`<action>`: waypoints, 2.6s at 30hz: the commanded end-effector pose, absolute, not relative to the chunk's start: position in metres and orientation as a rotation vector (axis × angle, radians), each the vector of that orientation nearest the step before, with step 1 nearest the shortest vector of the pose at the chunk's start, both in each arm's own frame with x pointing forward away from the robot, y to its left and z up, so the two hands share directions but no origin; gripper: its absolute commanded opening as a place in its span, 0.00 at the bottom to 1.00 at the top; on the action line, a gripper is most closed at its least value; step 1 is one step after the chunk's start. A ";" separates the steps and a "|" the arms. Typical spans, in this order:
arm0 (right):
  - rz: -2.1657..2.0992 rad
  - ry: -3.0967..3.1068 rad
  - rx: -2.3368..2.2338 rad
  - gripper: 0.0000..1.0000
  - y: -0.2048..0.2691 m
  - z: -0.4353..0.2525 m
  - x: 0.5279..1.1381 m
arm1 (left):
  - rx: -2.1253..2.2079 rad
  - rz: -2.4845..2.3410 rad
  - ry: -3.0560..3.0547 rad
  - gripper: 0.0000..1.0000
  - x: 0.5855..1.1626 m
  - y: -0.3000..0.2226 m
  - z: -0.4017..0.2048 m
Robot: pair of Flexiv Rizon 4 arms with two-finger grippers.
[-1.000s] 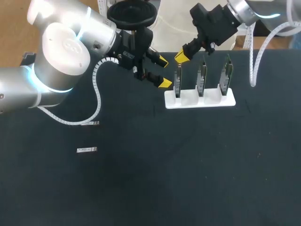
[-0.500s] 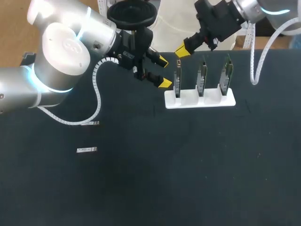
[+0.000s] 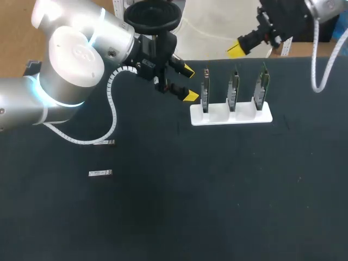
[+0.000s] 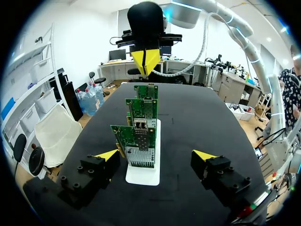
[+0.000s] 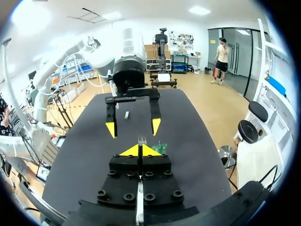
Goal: Pick up the optical module with the left hand, and insert it into the network port with the right hand.
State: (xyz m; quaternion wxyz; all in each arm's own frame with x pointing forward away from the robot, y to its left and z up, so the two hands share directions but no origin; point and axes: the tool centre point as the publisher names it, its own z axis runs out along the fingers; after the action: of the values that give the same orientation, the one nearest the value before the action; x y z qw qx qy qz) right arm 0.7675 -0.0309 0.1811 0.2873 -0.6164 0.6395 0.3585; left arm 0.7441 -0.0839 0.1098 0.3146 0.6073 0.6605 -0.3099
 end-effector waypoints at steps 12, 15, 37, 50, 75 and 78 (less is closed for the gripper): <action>0.913 1.783 -1.715 0.00 -0.069 0.168 0.760 | 1.600 -0.813 1.744 1.00 0.744 -0.084 0.110; 0.916 1.794 -1.710 0.00 -0.074 0.165 0.760 | 1.600 -0.813 1.744 1.00 0.744 -0.084 0.110; 0.903 1.817 -1.731 1.00 -0.085 0.155 0.763 | 1.600 -0.813 1.744 1.00 0.744 -0.084 0.110; 0.903 1.817 -1.731 1.00 -0.085 0.155 0.763 | 1.600 -0.813 1.744 1.00 0.744 -0.084 0.110; 0.903 1.817 -1.731 1.00 -0.085 0.155 0.763 | 1.764 -0.527 1.814 1.00 0.709 -0.003 0.121; 0.903 1.817 -1.731 1.00 -0.085 0.155 0.763 | 1.811 -0.454 1.851 1.00 0.698 0.019 0.117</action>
State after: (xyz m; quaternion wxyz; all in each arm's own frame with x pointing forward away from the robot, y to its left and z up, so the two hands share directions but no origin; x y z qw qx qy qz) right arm 0.7628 -0.0848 0.1550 0.2348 -0.6308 0.6626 0.3285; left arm 0.7166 -0.0004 0.1033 0.2612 0.6681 0.6709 -0.1880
